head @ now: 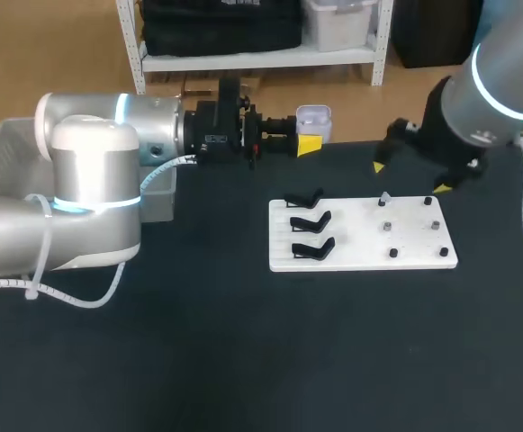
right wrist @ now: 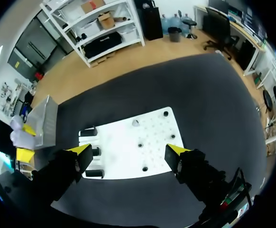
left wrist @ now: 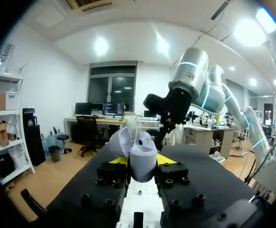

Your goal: Pick up each earbud case from the left stands, insert the matching earbuds, close the lid, and place the case in the box.

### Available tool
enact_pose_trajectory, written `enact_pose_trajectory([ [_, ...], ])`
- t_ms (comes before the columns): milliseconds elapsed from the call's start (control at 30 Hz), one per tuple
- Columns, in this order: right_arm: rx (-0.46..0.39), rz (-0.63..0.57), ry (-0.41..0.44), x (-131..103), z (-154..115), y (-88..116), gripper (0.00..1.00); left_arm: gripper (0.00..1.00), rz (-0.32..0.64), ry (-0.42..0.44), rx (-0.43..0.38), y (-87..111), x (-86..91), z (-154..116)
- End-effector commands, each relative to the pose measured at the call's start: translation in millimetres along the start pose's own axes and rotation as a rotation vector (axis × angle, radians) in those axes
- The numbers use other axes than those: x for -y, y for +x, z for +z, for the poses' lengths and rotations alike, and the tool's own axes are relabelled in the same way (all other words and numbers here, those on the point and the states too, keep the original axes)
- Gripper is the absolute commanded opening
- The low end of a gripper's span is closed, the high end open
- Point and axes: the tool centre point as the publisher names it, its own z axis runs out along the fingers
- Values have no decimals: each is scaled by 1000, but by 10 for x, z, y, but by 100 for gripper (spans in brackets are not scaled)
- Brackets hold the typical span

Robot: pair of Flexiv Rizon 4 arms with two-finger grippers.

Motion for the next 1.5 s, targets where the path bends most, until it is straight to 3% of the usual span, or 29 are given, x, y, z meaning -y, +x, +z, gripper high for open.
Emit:
enact_pose_trajectory([
  [33, -14, 12, -4, -36, 397, -28, 100, 0, 4, -5, 5, 13, 11, 3],
  [367, -63, 0, 13, -26, 805, -98, 100, 0, 4, -5, 5, 13, 11, 3],
  [833, -53, 17, 22, -11, 809, -106, 100, 0, 4, -5, 5, 13, 11, 3],
  [1233, -30, 33, -1, -21, 1068, -138, 100, 0, 4, -5, 5, 13, 11, 3],
  [1300, -28, 33, -2, -16, 1092, -147, 89, 0, 4, -5, 5, 13, 11, 3],
  [1500, -46, 32, -1, 11, 1150, -152, 70, 0, 4, -5, 5, 13, 11, 3],
])
